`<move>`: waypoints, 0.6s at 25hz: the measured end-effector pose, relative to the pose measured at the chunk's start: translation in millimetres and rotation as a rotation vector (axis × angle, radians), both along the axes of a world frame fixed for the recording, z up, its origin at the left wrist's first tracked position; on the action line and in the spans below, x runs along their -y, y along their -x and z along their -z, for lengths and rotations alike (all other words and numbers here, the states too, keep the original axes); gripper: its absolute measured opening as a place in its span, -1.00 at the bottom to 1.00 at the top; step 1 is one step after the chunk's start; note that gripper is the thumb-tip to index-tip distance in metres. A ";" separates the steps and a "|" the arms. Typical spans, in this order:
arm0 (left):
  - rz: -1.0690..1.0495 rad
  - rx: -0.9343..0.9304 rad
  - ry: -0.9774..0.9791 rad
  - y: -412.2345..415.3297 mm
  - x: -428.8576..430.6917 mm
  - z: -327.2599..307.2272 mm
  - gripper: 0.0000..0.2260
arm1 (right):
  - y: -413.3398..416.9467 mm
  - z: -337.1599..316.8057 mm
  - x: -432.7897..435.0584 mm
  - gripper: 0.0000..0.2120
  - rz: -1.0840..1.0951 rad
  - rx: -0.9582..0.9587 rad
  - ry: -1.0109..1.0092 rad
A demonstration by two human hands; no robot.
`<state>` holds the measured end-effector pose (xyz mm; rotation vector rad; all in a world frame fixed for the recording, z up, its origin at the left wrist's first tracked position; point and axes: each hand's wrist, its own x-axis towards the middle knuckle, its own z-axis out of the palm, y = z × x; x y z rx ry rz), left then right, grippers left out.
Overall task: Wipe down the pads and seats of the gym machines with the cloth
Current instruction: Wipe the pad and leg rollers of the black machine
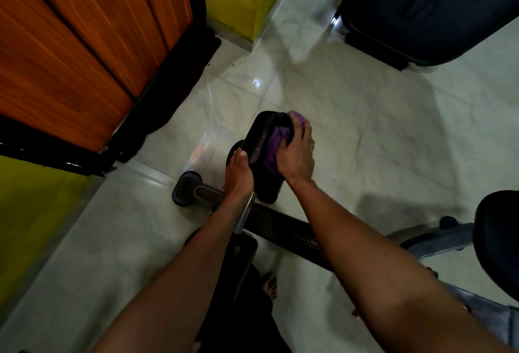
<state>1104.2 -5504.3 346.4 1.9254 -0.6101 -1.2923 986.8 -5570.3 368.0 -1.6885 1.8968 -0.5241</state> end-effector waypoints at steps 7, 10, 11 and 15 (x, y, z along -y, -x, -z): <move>-0.033 -0.141 -0.054 -7.7 3.8 47.2 -0.34 | 0.8 12.3 -118.7 -0.34 -0.160 0.009 0.037; 0.065 0.036 0.013 8.6 -6.9 -17.9 -0.52 | 3.9 12.7 -75.4 -0.32 -0.379 -0.145 0.147; 0.062 0.033 0.039 8.7 -8.9 -19.9 -0.56 | 2.2 10.0 -51.6 -0.34 -0.408 -0.204 0.144; 0.016 -0.058 0.076 1.3 -6.3 -4.1 -0.42 | -1.7 0.4 19.1 -0.41 -0.180 -0.151 -0.024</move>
